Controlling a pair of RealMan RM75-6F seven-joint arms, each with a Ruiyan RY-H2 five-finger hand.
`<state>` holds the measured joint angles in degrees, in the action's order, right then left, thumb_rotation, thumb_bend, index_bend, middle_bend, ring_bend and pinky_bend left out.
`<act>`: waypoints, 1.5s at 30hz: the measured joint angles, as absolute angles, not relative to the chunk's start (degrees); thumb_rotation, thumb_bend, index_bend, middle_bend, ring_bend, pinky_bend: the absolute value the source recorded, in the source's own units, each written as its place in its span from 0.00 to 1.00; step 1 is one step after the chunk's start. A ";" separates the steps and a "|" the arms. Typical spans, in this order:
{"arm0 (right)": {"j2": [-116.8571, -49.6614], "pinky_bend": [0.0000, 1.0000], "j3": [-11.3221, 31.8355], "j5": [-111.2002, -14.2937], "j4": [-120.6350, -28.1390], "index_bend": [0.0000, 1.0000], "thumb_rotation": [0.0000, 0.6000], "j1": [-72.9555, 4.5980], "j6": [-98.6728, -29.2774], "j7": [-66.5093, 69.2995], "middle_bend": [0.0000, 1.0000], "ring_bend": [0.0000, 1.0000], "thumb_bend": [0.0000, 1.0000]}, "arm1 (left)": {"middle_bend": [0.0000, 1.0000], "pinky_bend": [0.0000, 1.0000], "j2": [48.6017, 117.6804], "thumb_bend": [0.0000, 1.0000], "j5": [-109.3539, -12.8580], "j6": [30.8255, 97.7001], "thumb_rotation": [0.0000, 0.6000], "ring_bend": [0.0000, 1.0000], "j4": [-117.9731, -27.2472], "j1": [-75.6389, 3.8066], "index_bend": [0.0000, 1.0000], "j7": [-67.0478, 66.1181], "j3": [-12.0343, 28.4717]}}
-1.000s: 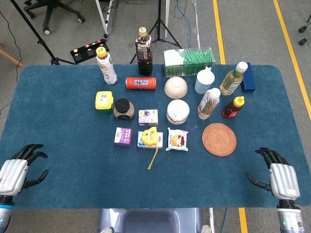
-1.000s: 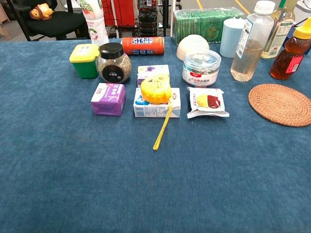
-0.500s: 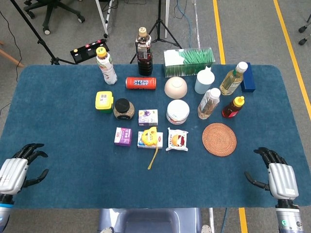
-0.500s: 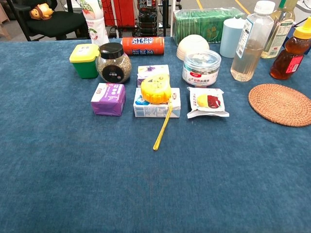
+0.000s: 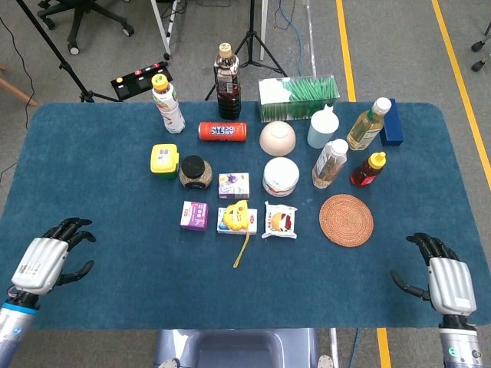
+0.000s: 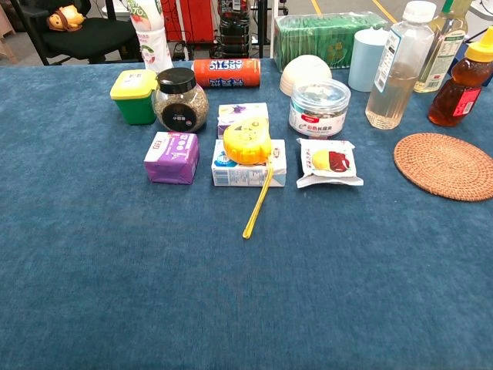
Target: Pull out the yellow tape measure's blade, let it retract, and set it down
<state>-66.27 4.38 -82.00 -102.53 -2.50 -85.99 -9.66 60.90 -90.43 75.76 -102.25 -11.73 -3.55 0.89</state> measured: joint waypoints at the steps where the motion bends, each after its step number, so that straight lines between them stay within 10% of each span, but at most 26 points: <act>1: -66.18 0.30 4.37 -81.98 -102.60 0.24 0.67 -2.46 -86.02 -9.69 0.23 0.22 0.28 | 0.22 0.29 60.78 0.28 -90.58 75.01 1.00 0.15 -102.43 -12.35 0.37 -3.89 1.01; 27: -66.17 0.30 4.29 -81.65 -104.12 0.24 0.68 -1.93 -86.73 -11.75 0.23 0.22 0.28 | 0.13 0.14 63.28 0.21 -91.34 46.65 0.98 0.01 -106.06 -38.68 0.17 -6.33 7.64; 45: -66.06 0.30 4.53 -80.87 -105.01 0.24 0.68 -1.24 -87.73 -13.18 0.23 0.22 0.28 | 0.13 0.14 74.30 0.21 -88.05 40.98 0.98 0.01 -97.12 -49.63 0.17 -0.53 9.89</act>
